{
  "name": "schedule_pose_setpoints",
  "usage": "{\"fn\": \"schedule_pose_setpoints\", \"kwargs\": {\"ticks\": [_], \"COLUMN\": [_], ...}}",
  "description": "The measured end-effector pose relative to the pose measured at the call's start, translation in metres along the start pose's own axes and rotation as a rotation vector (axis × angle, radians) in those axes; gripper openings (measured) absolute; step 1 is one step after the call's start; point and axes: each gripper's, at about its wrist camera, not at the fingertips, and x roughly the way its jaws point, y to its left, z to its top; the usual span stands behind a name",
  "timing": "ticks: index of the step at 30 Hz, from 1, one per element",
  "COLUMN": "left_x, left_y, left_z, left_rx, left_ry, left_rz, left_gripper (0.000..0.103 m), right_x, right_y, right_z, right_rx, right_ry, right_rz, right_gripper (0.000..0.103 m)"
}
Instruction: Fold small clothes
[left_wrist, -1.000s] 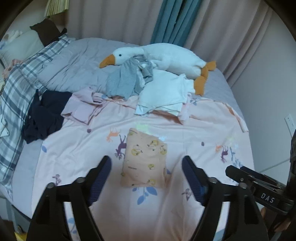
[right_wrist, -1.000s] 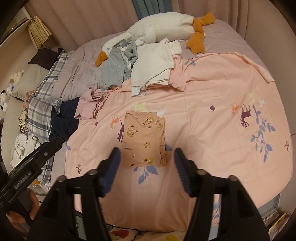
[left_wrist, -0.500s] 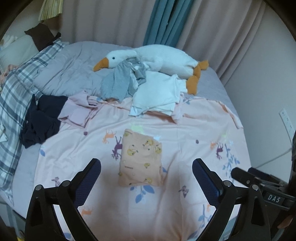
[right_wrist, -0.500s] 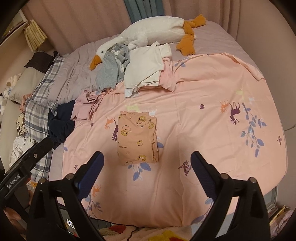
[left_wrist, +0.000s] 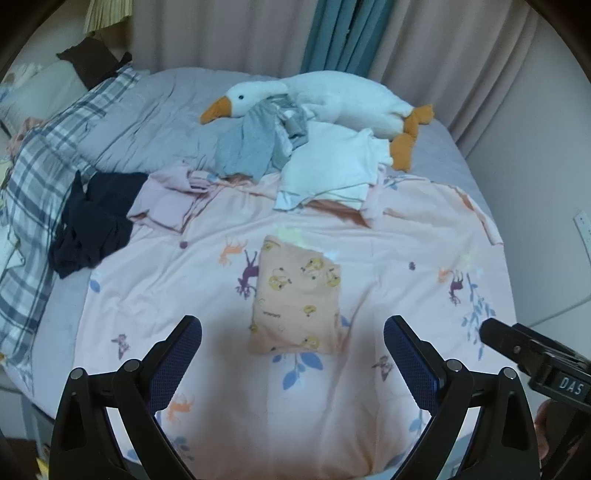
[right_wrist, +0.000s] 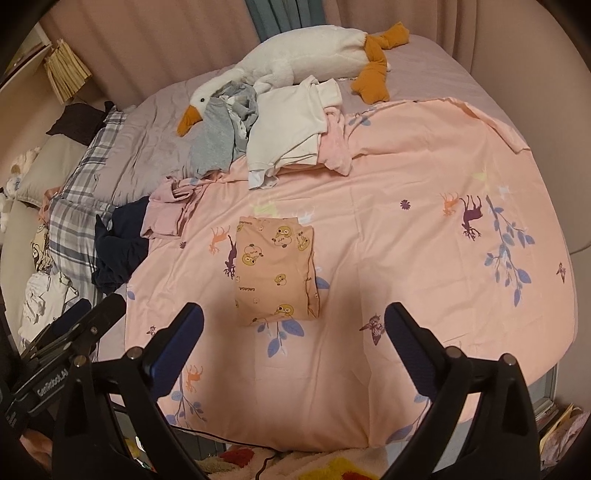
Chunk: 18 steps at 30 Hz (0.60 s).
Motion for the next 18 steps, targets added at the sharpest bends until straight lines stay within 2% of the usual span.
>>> {"fn": "schedule_pose_setpoints", "kwargs": {"ticks": [7, 18], "left_x": [0.006, 0.008], "left_y": [0.009, 0.006], "left_z": [0.002, 0.005], "left_rx": [-0.03, -0.023], "left_ry": [0.01, 0.01], "left_rz": [-0.002, 0.006], "left_gripper": [0.098, 0.098], "right_x": [0.009, 0.006], "right_y": [-0.009, -0.009], "right_z": [-0.001, 0.002], "right_rx": [0.022, 0.031], "right_ry": [0.016, -0.033], "right_rz": [-0.011, -0.035], "right_gripper": [0.099, 0.099]}}
